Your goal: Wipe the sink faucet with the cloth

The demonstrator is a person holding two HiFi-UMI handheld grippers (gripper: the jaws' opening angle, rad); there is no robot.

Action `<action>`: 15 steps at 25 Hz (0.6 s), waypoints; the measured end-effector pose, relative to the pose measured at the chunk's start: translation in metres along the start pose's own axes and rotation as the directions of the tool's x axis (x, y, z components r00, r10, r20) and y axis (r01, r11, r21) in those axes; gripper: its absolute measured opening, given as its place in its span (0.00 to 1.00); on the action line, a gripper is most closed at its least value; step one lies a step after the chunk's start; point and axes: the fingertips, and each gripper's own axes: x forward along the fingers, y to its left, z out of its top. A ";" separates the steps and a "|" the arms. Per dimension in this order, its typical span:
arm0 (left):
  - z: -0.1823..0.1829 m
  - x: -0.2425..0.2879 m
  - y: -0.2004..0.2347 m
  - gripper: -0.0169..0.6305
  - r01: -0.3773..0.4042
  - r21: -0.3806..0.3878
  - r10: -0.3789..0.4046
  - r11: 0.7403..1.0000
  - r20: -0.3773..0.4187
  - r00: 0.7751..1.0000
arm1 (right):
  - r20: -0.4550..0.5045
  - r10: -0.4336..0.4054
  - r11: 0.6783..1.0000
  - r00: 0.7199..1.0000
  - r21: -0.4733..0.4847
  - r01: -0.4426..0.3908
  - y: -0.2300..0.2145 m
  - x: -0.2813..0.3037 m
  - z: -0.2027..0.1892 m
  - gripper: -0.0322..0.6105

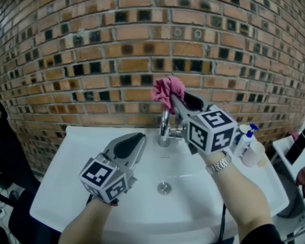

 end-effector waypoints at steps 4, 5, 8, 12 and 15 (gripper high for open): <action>-0.002 -0.001 0.002 0.08 -0.006 -0.008 0.006 1.000 -0.006 1.000 | -0.003 -0.019 0.999 1.000 0.048 0.019 -0.009 0.002 -0.006 0.21; -0.003 -0.001 0.003 0.08 -0.008 -0.008 0.008 1.000 -0.006 1.000 | -0.005 -0.023 0.998 1.000 0.056 0.023 -0.011 0.003 -0.007 0.21; -0.004 -0.001 0.005 0.08 -0.012 -0.010 0.012 1.000 -0.013 1.000 | -0.011 -0.038 0.997 0.999 0.073 0.038 -0.016 0.005 -0.010 0.21; -0.006 -0.001 0.005 0.08 -0.017 -0.008 0.017 1.000 -0.018 1.000 | -0.027 -0.062 0.993 0.998 0.100 0.065 -0.024 0.007 -0.020 0.21; -0.007 -0.001 0.005 0.08 -0.019 -0.008 0.019 1.000 -0.022 1.000 | -0.047 -0.084 0.990 0.995 0.113 0.089 -0.030 0.008 -0.029 0.20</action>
